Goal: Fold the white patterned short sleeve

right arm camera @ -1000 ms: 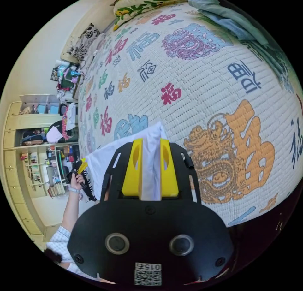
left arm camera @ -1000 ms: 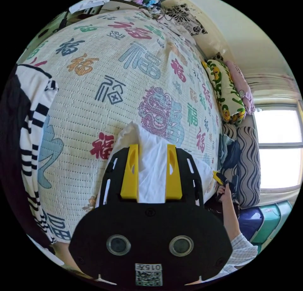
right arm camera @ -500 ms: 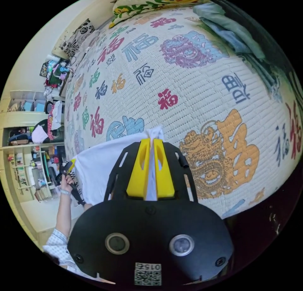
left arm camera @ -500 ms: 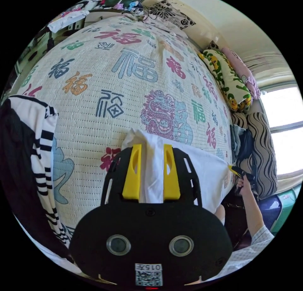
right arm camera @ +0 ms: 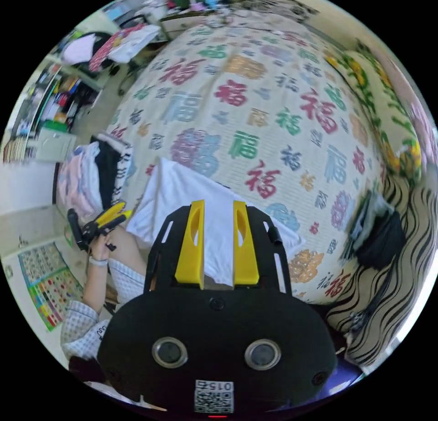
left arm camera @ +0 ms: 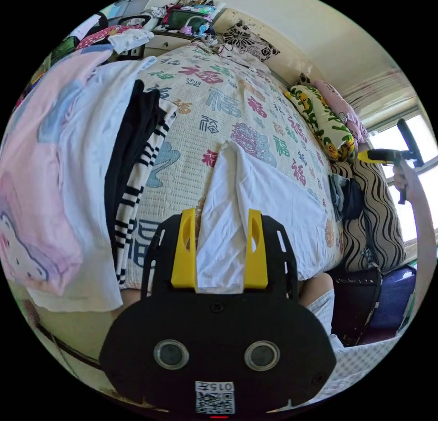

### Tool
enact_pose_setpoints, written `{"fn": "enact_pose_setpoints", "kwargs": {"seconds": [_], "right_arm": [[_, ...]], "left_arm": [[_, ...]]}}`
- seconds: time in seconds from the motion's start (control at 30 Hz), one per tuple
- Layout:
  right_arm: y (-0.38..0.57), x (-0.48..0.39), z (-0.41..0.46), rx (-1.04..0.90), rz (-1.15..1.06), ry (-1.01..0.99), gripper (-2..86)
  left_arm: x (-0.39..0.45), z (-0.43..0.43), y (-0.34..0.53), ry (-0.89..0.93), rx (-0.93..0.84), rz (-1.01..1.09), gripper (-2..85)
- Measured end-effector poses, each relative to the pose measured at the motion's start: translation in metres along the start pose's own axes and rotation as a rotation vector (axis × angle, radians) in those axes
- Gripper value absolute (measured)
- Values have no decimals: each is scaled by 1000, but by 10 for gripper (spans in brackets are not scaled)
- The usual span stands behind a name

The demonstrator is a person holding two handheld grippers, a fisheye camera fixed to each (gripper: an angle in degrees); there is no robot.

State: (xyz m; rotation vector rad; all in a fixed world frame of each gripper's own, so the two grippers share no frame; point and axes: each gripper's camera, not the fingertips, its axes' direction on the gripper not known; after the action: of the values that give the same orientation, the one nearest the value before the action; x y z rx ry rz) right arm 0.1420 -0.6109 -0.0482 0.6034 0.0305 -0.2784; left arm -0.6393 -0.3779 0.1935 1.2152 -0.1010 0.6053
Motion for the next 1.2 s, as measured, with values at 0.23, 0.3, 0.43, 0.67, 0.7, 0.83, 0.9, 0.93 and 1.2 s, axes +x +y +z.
{"fn": "enact_pose_setpoints", "kwargs": {"seconds": [0.23, 0.3, 0.43, 0.67, 0.7, 0.83, 0.9, 0.93, 1.2], "right_arm": [[-64, -207, 13, 39, -348, 237, 102], [-76, -238, 24, 52, -391, 249, 101], [-109, -270, 75, 7, -409, 175, 100], [-167, -258, 210, -128, -282, 48, 105], [-172, -257, 220, -134, -273, 48, 106], [-197, -246, 270, -146, -227, 95, 108], [-205, -241, 280, -138, -224, 130, 107], [-209, -239, 285, -144, -229, 150, 107], [-227, -222, 311, -237, -257, 199, 82]], "left_arm": [[-48, 5, 60, 132, -8, -201, 173], [-50, 7, 68, 109, -22, -198, 176], [-52, 14, 80, 71, -24, -191, 173], [-55, 29, 82, 39, -60, -185, 141], [-54, 30, 82, 34, -63, -177, 139], [-49, 39, 85, 49, -110, -114, 144], [-47, 39, 86, 62, -140, -89, 150], [-47, 41, 88, 49, -146, -85, 150], [-54, 73, 92, 21, -206, -125, 92]]}}
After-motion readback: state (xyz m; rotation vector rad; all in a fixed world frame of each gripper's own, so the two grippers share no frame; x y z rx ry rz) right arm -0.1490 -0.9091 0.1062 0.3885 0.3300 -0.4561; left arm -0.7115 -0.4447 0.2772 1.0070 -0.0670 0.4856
